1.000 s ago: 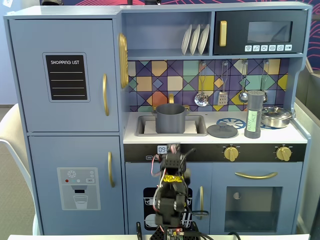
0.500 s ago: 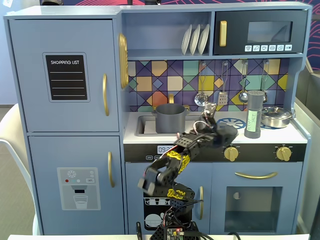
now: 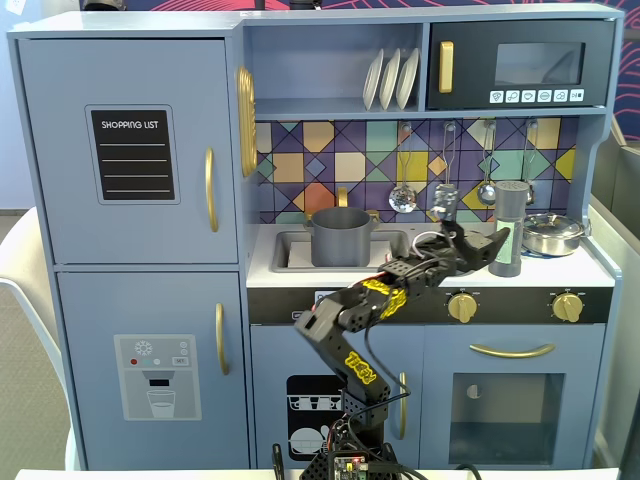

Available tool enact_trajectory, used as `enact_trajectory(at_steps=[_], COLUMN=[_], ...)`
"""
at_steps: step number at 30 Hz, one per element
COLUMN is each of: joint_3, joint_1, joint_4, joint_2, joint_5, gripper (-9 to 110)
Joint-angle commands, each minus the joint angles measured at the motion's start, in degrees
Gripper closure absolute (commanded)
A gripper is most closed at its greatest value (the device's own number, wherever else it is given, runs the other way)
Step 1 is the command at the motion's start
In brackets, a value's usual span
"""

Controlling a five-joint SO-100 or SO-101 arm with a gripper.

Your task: Put salt in the gray recipient

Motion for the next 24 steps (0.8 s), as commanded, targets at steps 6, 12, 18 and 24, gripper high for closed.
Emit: enact_trajectory(at_steps=[6, 12, 18, 24], joint_3=[-13.71, -19.78, -27.42, -33.66], joint_1=[0.53, -0.26, -1.93, -3.16], joint_4=[-4.92, -6.68, -6.68, -6.42], joint_2=[-13.10, -21.01, -28.39, -33.57], joint_5=[1.85, 1.58, 0.70, -0.53], gripper=[42, 44, 46, 53])
